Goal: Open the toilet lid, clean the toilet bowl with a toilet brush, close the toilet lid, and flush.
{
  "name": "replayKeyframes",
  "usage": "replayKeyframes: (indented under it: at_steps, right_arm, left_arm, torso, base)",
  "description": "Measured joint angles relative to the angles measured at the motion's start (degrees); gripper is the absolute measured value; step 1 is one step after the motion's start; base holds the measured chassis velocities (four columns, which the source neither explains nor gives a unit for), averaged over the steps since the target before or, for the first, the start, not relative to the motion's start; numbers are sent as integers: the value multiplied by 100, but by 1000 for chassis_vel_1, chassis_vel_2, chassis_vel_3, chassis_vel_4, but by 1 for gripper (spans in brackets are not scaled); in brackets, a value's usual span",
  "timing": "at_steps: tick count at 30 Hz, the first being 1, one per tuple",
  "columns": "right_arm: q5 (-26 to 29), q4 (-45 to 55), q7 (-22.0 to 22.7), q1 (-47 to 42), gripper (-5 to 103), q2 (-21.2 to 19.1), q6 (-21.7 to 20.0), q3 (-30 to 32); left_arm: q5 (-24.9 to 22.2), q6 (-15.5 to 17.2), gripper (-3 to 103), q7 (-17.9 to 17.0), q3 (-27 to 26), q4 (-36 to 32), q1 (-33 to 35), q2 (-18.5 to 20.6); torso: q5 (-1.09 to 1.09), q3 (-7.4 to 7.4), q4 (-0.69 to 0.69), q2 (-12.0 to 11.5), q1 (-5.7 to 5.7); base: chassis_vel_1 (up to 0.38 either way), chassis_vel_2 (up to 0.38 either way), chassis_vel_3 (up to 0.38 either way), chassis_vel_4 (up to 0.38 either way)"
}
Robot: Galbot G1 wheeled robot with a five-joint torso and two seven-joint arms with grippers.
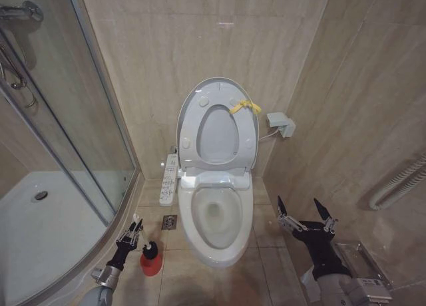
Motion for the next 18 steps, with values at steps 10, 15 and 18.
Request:
replayKeyframes:
  at_steps: [10, 15, 18]
  right_arm:
    - [0, 0, 0, 0, 100, 0, 0, 0]
    - [0, 0, 0, 0, 100, 0, 0, 0]
    - [0, 0, 0, 0, 100, 0, 0, 0]
  left_arm:
    - [59, 14, 19, 36, 75, 168, -97, -71]
    - [182, 14, 19, 11, 23, 220, -8, -67]
    - [386, 11, 19, 2, -38, 274, 36, -78]
  torso:
    - [-3, 1, 0, 0, 0]
    - [-3, 0, 1, 0, 0]
    - [-2, 0, 1, 0, 0]
  base:
    - [0, 0, 0, 0]
    - [0, 0, 0, 0]
    - [0, 0, 0, 0]
